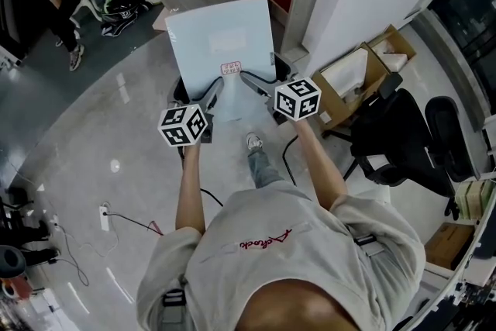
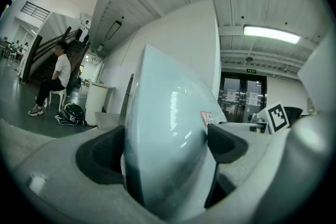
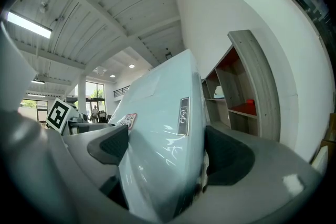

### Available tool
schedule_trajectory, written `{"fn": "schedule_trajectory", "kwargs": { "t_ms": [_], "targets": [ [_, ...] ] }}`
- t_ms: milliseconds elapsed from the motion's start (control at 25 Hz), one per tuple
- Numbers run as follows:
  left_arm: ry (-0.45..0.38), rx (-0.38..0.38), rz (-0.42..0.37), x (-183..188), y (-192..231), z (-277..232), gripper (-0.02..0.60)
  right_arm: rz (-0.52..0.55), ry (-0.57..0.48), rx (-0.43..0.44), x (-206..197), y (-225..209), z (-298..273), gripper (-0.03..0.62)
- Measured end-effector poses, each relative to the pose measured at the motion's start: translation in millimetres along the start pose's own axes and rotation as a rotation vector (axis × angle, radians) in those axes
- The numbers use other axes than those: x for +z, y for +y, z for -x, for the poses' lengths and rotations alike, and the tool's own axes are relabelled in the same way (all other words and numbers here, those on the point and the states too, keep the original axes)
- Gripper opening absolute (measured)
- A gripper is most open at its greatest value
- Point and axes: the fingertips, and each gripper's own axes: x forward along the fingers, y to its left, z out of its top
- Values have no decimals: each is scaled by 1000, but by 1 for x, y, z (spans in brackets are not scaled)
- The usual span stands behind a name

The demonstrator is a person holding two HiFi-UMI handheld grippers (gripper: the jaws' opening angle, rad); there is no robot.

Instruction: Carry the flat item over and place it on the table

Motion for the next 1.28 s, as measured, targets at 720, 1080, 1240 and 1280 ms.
{"fn": "schedule_trajectory", "kwargs": {
  "t_ms": [720,1080,1240,1280],
  "targets": [
    [7,50,7,46,81,-132,508,-19,23,47,39,-95,-133,471],
    [5,80,10,66,124,-200,508,-24,33,73,56,-144,-203,469],
    [8,89,5,74,139,-220,508,-31,36,80,60,-158,-226,469],
    [8,90,5,75,143,-224,508,-32,35,81,61,-160,-231,469]
  ]
}}
